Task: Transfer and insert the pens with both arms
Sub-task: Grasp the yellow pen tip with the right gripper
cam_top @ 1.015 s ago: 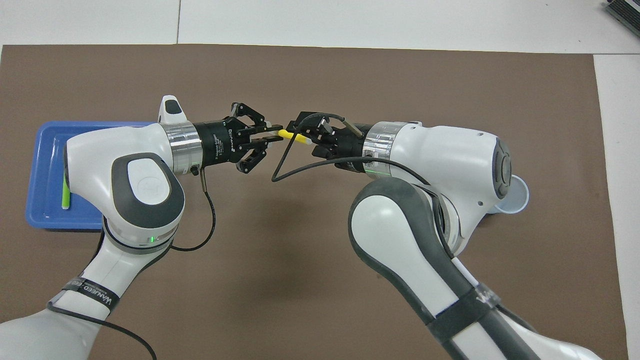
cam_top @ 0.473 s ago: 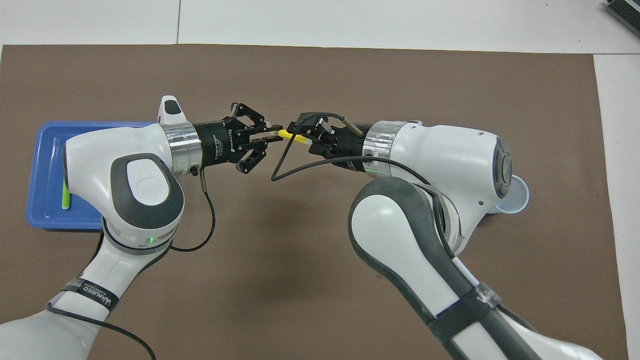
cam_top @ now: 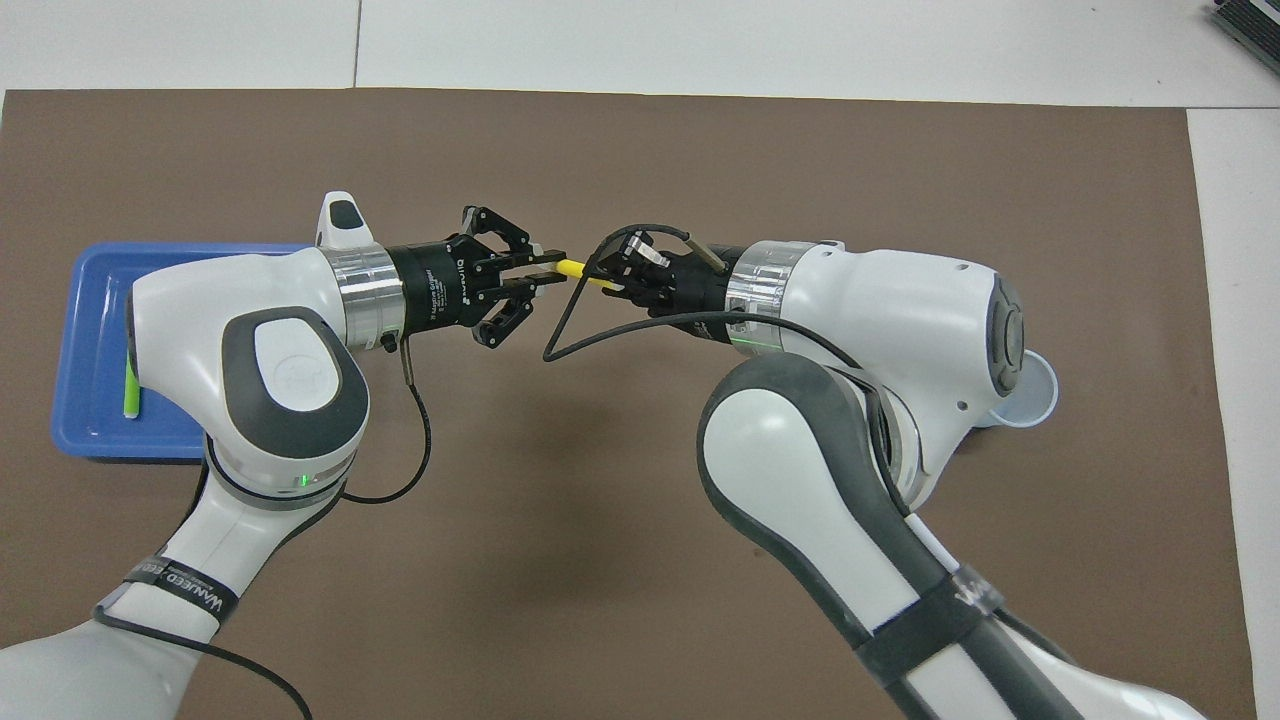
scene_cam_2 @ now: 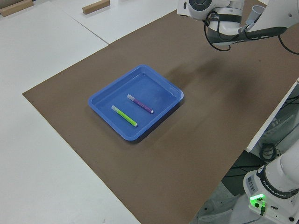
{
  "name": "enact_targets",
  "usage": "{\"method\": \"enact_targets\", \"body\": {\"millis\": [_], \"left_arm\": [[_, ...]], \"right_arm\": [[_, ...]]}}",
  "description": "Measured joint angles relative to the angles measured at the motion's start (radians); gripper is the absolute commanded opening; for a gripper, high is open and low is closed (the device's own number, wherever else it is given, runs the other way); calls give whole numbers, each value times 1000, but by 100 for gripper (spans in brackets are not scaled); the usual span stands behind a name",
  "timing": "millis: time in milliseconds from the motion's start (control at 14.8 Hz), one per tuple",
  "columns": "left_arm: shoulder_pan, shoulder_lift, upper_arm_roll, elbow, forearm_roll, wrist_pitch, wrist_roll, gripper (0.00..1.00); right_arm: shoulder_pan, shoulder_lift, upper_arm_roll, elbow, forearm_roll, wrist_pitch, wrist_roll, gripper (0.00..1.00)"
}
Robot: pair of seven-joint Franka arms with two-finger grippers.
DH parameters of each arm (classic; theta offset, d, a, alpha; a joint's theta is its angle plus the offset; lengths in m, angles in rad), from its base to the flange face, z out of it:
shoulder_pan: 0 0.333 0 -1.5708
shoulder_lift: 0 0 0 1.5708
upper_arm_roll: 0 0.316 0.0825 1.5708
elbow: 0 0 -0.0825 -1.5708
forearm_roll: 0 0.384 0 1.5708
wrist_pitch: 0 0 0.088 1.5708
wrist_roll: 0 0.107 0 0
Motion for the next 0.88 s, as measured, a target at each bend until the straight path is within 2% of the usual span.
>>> {"method": "enact_targets", "body": {"millis": [541,744,812,879], "left_arm": [[-1,-1,1,-1,-3,5,11,0],[-1,-1,1,-1,-3,6,27,44],[-2,-1,0,-1,-4,5,34,48],[-5,-2,-1,-1,-4,5,36,57]], "right_arm": [[0,1,-1,-1,1,-2,-1,0],[0,1,-1,-1,1,-3,-14,0],[0,2,-1,-1,1,-7,-32,0],[-1,3,-1,-1,-4,-23,-57,0]]}}
